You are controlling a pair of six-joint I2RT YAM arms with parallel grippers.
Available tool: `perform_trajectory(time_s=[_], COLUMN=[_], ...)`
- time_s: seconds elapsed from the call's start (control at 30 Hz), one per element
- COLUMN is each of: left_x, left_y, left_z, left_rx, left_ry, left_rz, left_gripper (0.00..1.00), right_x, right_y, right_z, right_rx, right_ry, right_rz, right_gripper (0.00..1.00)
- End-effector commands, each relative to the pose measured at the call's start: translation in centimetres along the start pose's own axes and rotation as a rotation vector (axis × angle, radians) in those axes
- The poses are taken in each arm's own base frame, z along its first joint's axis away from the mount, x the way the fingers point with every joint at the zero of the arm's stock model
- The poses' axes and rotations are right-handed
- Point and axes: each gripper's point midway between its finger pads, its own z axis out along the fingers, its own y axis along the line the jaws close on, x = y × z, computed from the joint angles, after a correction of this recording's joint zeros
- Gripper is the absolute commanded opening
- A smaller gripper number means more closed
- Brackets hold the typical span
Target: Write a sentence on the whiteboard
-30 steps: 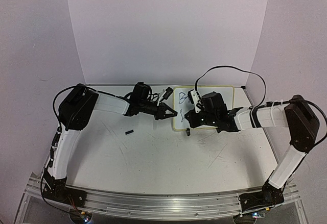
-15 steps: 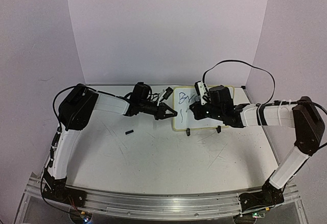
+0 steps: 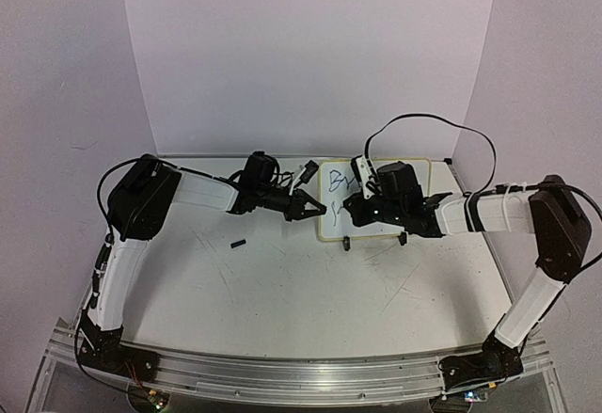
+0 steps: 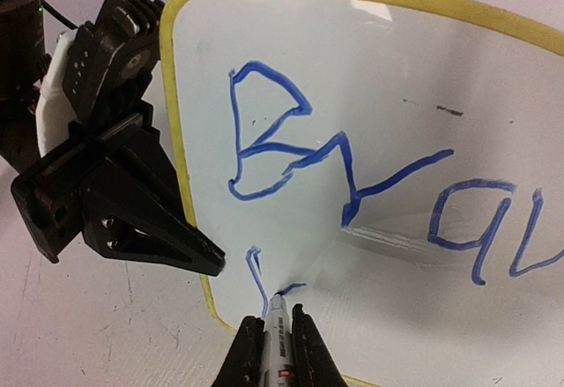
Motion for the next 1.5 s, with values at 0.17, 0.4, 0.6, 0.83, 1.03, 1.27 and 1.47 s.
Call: perform_trajectory(time_s=[0.17, 0.4, 0.6, 0.83, 1.03, 1.27, 1.47], left_x=[3.8, 3.8, 3.9, 3.8, 3.9, 3.8, 3.9], left_y=[2.9, 3.0, 2.9, 3.0, 3.0, 3.0, 3.0], left_z=[-0.5, -0.5, -0.5, -0.5, -0.4, -0.4, -0.4], left_rx=[-0.141, -0.142, -0.141, -0.140, -0.139, -0.138, -0.137], left_ry=[0.112, 0.113, 0.114, 0.113, 0.114, 0.114, 0.114], left_rz=[-0.028, -0.027, -0.029, -0.030, -0.035, -0.033, -0.034], left_gripper=[0.00, 0.00, 0.00, 0.00, 0.00, 0.00, 0.00], right_x=[-0.6, -0.1, 0.6, -0.3, -2.4, -2.1, -1.2], right_y=[0.3, -1.5, -3.1, -2.3, -0.9, -1.8, -1.5], right_z=[1.0, 0.2, -0.6, -1.7, -3.1, -1.5, -0.9], right_rx=[0.003, 0.088, 0.139, 0.092, -0.004, -0.004, -0.027], right_ry=[-0.018, -0.024, -0.015, -0.037, -0.107, -0.079, -0.054], right_rz=[0.012, 0.012, 0.022, 0.013, 0.017, 0.050, 0.048], right_gripper=[0.00, 0.00, 0.00, 0.00, 0.00, 0.00, 0.00])
